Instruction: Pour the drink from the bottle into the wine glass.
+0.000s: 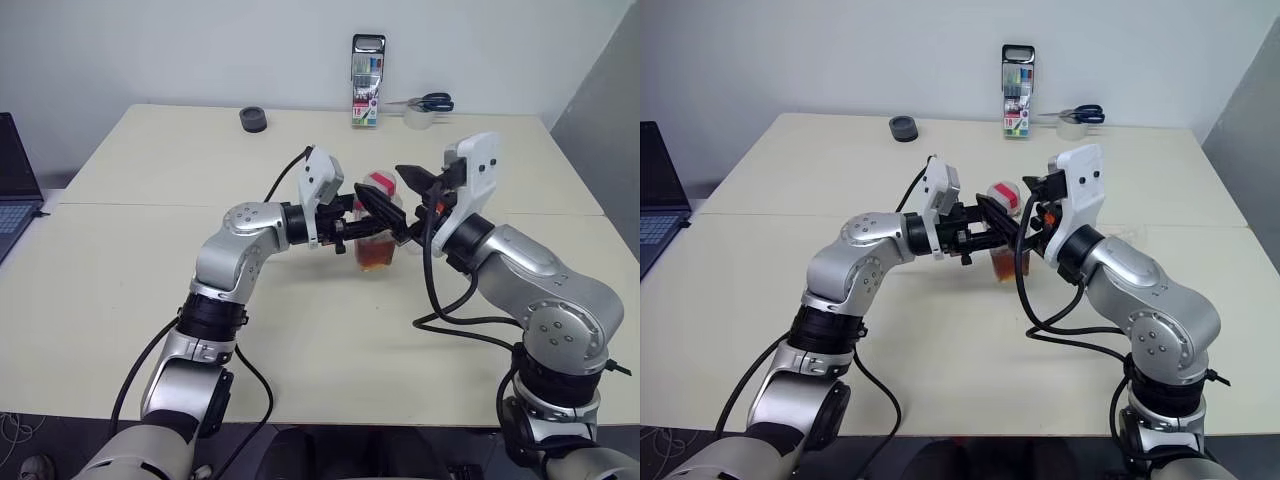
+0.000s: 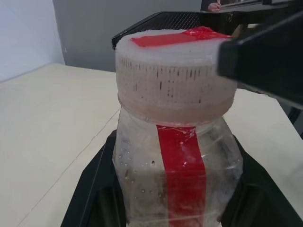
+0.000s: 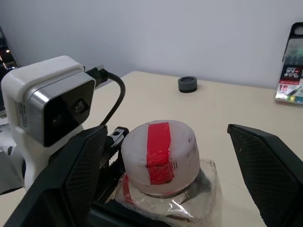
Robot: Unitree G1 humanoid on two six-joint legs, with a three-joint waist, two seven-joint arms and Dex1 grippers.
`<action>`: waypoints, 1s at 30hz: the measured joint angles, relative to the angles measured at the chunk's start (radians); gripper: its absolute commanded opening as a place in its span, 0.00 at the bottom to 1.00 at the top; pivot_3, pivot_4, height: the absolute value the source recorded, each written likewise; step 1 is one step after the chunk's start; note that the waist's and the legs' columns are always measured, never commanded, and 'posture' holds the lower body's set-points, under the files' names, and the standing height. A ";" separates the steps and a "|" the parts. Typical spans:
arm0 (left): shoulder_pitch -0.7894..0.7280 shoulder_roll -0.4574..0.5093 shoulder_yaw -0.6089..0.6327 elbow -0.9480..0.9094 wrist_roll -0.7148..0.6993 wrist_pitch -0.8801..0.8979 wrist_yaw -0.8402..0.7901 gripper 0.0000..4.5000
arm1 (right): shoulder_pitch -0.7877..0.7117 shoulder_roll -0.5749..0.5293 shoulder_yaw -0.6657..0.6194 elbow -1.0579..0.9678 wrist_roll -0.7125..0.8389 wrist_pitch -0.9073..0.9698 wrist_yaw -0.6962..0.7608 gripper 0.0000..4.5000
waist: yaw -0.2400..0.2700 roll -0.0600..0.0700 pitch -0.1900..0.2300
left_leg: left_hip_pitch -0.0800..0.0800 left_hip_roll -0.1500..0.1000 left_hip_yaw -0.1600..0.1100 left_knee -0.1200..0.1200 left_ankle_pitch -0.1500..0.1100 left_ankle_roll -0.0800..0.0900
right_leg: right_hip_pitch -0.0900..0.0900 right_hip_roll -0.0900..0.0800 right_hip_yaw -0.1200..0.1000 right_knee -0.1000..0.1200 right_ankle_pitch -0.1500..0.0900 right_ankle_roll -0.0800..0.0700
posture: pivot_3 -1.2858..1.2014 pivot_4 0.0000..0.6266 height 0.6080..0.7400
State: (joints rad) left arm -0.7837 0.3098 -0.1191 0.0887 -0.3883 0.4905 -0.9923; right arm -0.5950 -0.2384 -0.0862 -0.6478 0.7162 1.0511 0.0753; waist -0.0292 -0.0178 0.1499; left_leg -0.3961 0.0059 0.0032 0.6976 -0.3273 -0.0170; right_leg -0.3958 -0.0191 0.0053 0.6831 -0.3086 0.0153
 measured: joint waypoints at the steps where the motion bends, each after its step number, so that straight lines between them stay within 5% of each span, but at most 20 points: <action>1: 0.000 0.000 0.000 0.000 0.000 0.000 0.000 0.42 | 0.000 0.002 0.000 0.000 0.000 -0.002 -0.004 0.83 | 0.000 0.000 0.000 | 0.000 0.000 0.000 0.000 0.000 0.000 | 0.000 0.000 0.000 0.000 0.000 0.000 | 0.52 0.24 1.00; 7: -0.003 -0.003 -0.002 0.006 0.000 0.001 0.000 0.42 | 0.008 -0.003 0.011 -0.002 0.003 -0.018 0.006 0.41 | 0.000 0.000 0.000 | 0.000 0.000 0.000 0.000 0.000 0.000 | 0.000 0.000 0.000 0.000 0.000 0.000 | 0.52 0.24 1.00; 16: -0.007 0.000 -0.001 -0.004 -0.013 0.028 -0.001 0.42 | 0.013 -0.038 0.029 0.007 -0.008 -0.059 0.043 0.42 | 0.000 0.000 0.000 | 0.000 0.000 0.000 0.000 0.000 0.000 | 0.000 0.000 0.000 0.000 0.000 0.000 | 0.52 0.24 1.00; 28: -0.008 0.185 0.047 -0.203 -0.231 0.214 -0.211 0.42 | -0.223 -0.267 -0.013 0.265 0.302 0.002 0.537 0.42 | -0.002 0.001 0.001 | 0.000 0.000 -0.001 0.000 0.000 0.000 | 0.001 0.000 0.000 0.000 0.000 0.000 | 0.52 0.24 1.00; 30: -0.013 0.192 0.041 -0.200 -0.234 0.214 -0.235 0.42 | -0.236 -0.289 -0.009 0.285 0.325 0.016 0.568 0.58 | 0.000 0.001 0.001 | 0.000 0.000 -0.001 0.001 0.000 0.001 | 0.001 0.000 -0.001 0.000 0.000 0.000 | 0.52 0.24 1.00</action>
State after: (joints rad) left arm -0.7965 0.5013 -0.0777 -0.1116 -0.6225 0.7041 -1.2268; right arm -0.8314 -0.5277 -0.0954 -0.3628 1.0414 1.0670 0.6430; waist -0.0288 -0.0164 0.1507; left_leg -0.3962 0.0058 0.0025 0.6983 -0.3274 -0.0164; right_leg -0.3949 -0.0192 0.0047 0.6827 -0.3085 0.0153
